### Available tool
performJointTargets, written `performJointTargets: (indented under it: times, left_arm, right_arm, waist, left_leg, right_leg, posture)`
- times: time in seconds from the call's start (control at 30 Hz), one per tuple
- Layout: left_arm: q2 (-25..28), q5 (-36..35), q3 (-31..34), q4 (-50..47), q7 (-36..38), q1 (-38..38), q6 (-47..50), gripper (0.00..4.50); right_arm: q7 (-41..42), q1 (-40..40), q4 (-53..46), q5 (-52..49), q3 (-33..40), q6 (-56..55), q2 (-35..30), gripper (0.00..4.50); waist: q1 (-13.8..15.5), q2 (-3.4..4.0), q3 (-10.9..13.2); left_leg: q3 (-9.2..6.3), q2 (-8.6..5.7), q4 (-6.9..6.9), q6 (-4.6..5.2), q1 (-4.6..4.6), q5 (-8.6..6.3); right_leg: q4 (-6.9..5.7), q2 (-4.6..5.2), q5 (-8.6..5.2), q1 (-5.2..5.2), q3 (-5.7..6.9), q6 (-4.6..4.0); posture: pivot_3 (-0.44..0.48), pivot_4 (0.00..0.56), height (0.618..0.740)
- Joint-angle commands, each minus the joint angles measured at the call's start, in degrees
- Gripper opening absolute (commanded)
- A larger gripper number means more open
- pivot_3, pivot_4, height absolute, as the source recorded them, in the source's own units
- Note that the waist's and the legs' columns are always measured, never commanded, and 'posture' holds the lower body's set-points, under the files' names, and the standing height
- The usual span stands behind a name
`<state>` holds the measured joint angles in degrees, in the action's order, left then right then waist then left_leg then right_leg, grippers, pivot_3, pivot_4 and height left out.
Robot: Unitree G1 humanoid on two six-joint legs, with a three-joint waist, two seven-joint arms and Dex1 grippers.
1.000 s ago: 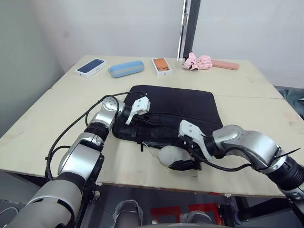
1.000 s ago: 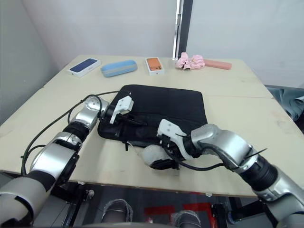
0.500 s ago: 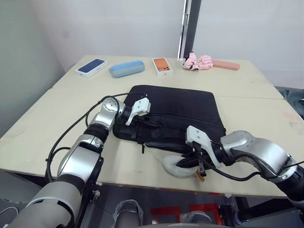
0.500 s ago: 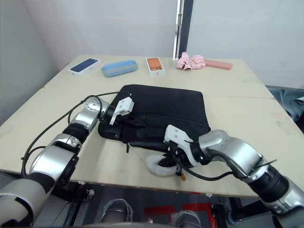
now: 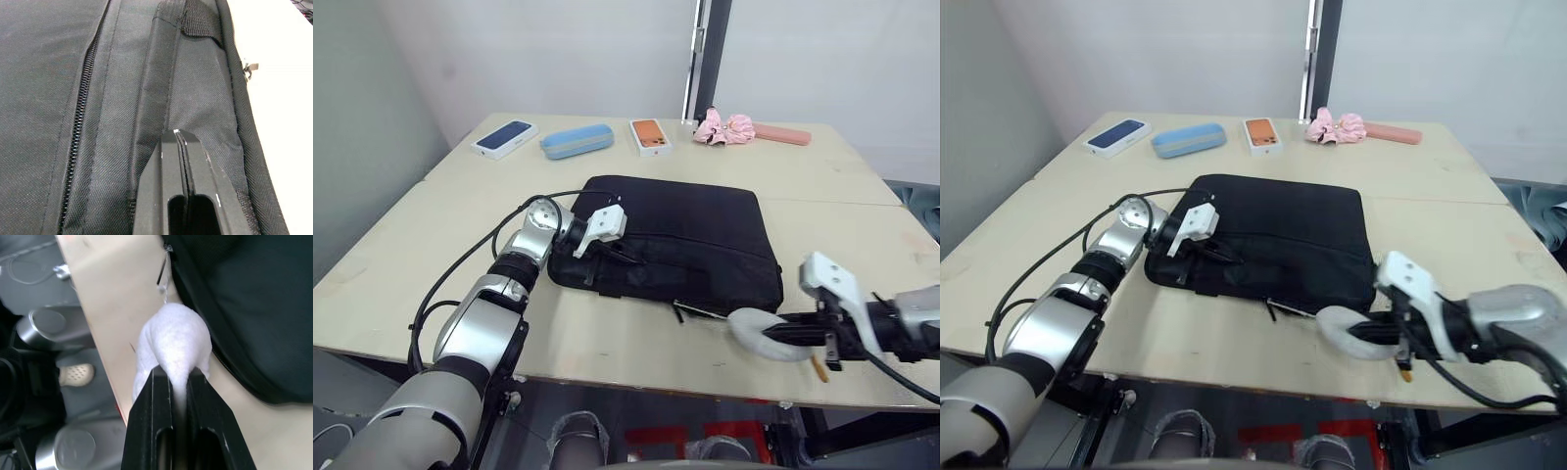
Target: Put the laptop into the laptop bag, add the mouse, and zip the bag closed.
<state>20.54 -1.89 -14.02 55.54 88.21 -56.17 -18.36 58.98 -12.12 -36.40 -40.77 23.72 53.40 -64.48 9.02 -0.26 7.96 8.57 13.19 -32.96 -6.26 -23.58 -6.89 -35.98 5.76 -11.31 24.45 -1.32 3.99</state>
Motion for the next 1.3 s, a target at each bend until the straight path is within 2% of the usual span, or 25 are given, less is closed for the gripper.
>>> performJointTargets:
  times: [0.03,0.13,0.37,0.53,0.63,0.77,0.87,1.0,1.17,1.3]
  left_arm:
    - [0.4,1.7,-0.7,1.1,0.4,-0.1,-0.3,0.0]
    - [0.4,2.0,-1.0,1.2,0.6,0.2,-1.1,0.0]
    - [0.8,3.2,-1.8,1.8,0.9,0.9,-2.8,0.0]
    - [1.1,3.7,-2.4,2.6,0.7,1.1,-3.8,0.0]
    - [1.0,4.0,-2.3,2.9,0.4,1.3,-4.4,0.0]
    - [2.0,6.0,-3.7,3.2,0.4,2.2,-7.3,0.0]
    - [2.6,7.3,-4.9,3.3,0.0,2.9,-9.6,0.0]
    - [4.0,10.0,-7.6,3.2,-0.7,4.2,-14.5,0.0]
    - [4.5,11.0,-8.6,3.8,-1.7,4.3,-16.7,0.0]
    - [4.8,10.6,-8.9,3.7,-1.4,4.7,-16.9,0.0]
  right_arm:
    - [4.6,-7.1,3.7,5.3,10.6,-2.5,-1.1,0.02]
    - [7.3,-11.3,7.2,8.2,15.2,-4.9,-0.9,0.02]
    - [10.2,-13.9,16.6,14.0,18.8,-9.5,-1.2,0.02]
    - [11.1,-13.7,19.3,15.9,19.0,-11.0,-1.1,0.02]
    - [8.2,-9.2,27.1,17.9,19.0,-14.7,-0.9,0.02]
    - [-0.4,2.6,33.5,20.0,13.5,-19.5,1.4,0.02]
    - [-6.6,10.8,33.5,21.3,7.4,-19.5,3.9,0.02]
    - [-13.9,17.7,33.0,24.1,2.3,-19.3,6.5,0.02]
    - [-20.4,23.4,30.3,30.1,-7.9,-20.1,9.9,0.02]
    - [-27.6,30.3,33.4,37.4,-15.5,-19.3,12.3,0.02]
  waist:
    - [0.2,-0.01,0.0]
    - [0.1,-0.01,0.0]
    - [0.0,0.01,0.0]
    - [-0.1,0.06,0.0]
    - [-0.2,0.07,0.0]
    - [-0.6,0.13,-0.1]
    - [-0.8,0.21,-0.1]
    - [-0.7,0.31,-0.2]
    - [-1.4,0.39,-0.3]
    - [-2.5,0.42,-0.3]
  left_leg:
    - [-0.01,0.01,0.0,0.0,-0.01,0.0]
    - [0.05,-0.05,0.0,0.07,-0.05,-0.01]
    - [0.09,-0.06,0.0,0.1,-0.01,0.0]
    - [0.09,-0.05,0.02,0.12,-0.01,-0.01]
    - [0.11,-0.06,0.01,0.13,0.01,0.0]
    - [0.23,-0.11,-0.04,0.18,0.07,-0.01]
    - [0.36,-0.09,0.06,0.18,0.38,-0.01]
    - [0.37,-0.09,0.17,0.18,0.41,-0.01]
    - [0.43,-0.08,0.22,0.17,0.67,-0.01]
    - [0.48,-0.09,0.23,0.16,0.73,-0.02]
  right_leg:
    - [0.03,0.0,0.0,0.0,0.0,0.0]
    - [0.11,0.06,0.0,0.01,0.04,0.0]
    - [0.11,0.08,0.0,0.0,0.05,0.01]
    - [0.13,0.08,0.0,0.0,0.08,0.01]
    - [0.13,0.09,0.0,0.0,0.05,0.01]
    - [0.13,0.16,0.01,-0.03,0.0,-0.02]
    - [0.13,0.18,0.01,-0.24,-0.04,-0.01]
    - [0.14,0.16,0.01,-0.24,-0.02,-0.01]
    - [0.15,0.14,0.0,-0.47,-0.07,0.01]
    - [0.15,0.15,-0.01,-0.5,-0.15,0.03]
  posture:
    - [0.0,0.15,0.74]
    - [0.0,0.15,0.74]
    - [0.0,0.15,0.74]
    - [0.0,0.15,0.74]
    - [0.0,0.15,0.74]
    - [0.0,0.15,0.74]
    - [0.0,0.15,0.74]
    - [0.0,0.15,0.74]
    - [0.0,0.15,0.74]
    - [0.0,0.15,0.74]
